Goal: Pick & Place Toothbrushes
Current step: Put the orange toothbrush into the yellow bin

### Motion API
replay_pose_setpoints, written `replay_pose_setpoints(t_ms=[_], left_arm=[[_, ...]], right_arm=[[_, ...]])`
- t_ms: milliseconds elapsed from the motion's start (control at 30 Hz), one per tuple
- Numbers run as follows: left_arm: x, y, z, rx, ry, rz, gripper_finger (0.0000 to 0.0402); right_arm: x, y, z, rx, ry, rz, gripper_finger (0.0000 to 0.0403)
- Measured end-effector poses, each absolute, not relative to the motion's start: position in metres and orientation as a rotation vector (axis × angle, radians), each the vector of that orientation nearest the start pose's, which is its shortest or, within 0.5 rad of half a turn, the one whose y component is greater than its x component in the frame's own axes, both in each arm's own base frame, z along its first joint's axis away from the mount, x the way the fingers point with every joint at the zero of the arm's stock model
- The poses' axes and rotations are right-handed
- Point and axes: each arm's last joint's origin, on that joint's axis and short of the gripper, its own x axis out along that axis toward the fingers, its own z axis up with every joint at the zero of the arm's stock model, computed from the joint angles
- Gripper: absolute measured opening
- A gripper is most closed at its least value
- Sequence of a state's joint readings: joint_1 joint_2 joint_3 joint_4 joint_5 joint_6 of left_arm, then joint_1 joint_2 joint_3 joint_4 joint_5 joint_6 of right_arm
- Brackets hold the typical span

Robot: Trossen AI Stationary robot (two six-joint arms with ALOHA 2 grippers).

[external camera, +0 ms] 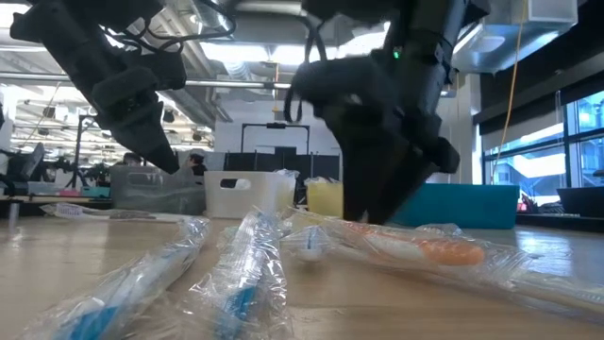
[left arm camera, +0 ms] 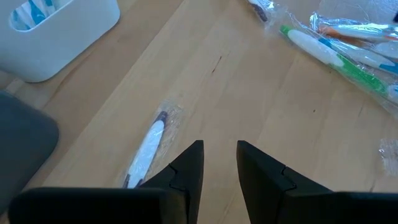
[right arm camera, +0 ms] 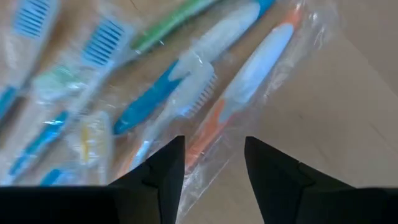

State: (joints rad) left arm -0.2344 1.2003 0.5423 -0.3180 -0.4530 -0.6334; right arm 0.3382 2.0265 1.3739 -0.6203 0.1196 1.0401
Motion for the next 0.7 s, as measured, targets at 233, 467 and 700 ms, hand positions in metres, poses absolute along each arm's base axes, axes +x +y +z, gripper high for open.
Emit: replay_pose_setpoints(t_ms=[233, 467, 700], left_arm=[[0.205, -0.036, 0.17, -0.257, 0.811, 0.477, 0.0089], [0.205, -0.036, 0.17, -0.257, 0.811, 0.476, 0.0088], [0.205, -0.036, 0.17, -0.249, 0.813, 0.473, 0.0088]], right_arm=[[0.378, 0.13, 0.132, 0.613, 1.206, -0.468, 0.0169], [0.377, 0.125, 0.13, 0.624, 1.215, -0.532, 0.015], [0.376, 0.119, 0.128, 0.595, 1.251, -0.519, 0.0065]])
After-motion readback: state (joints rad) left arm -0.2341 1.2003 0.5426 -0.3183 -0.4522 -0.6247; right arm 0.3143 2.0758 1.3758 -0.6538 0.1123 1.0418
